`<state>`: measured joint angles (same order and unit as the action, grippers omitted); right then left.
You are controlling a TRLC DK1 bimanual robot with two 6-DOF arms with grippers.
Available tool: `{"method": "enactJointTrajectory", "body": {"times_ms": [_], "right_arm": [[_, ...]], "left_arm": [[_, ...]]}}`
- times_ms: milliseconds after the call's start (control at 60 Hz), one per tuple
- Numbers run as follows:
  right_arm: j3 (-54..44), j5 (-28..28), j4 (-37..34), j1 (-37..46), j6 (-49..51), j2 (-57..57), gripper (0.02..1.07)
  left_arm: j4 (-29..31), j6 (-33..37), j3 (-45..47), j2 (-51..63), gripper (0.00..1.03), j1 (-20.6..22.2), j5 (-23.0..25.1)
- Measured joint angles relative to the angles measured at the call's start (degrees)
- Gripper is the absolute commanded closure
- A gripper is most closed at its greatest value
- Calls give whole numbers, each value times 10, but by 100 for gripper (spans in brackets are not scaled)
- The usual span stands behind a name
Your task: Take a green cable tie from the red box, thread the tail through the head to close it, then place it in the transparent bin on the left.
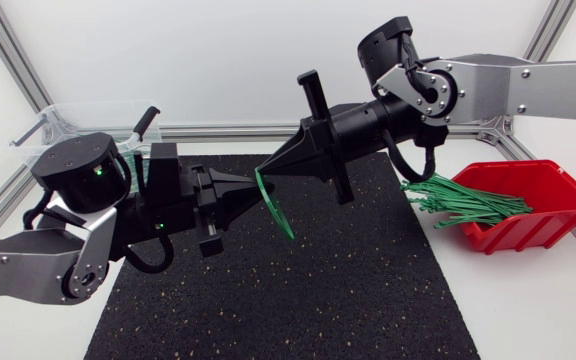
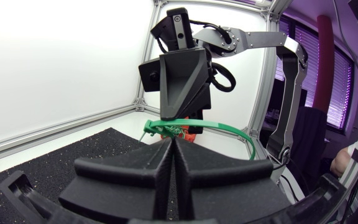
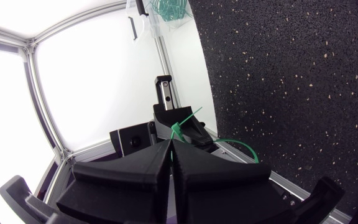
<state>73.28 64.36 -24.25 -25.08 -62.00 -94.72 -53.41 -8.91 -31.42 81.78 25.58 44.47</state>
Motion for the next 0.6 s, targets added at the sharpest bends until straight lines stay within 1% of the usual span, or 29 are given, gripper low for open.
{"method": "enactJointTrajectory", "body": {"times_ms": [50, 250, 333, 417, 467, 600], "right_arm": [[0, -1, 0, 1, -2, 0, 100], [0, -1, 0, 3, -6, 0, 92], [0, -3, 1, 6, -6, 0, 83], [0, -16, 2, 9, -6, 0, 83], [-3, -17, 2, 12, -6, 0, 79], [-4, -17, 2, 12, -6, 0, 79]], "left_arm": [[0, 0, 0, 0, 100, 0, 0], [0, 0, 0, 0, 100, 0, 0], [0, 0, 0, 0, 100, 0, 0], [-5, 0, 0, 0, 100, 0, 2], [-5, 2, 0, -1, 100, 0, 2], [-5, 2, 0, -1, 100, 0, 2]]}}
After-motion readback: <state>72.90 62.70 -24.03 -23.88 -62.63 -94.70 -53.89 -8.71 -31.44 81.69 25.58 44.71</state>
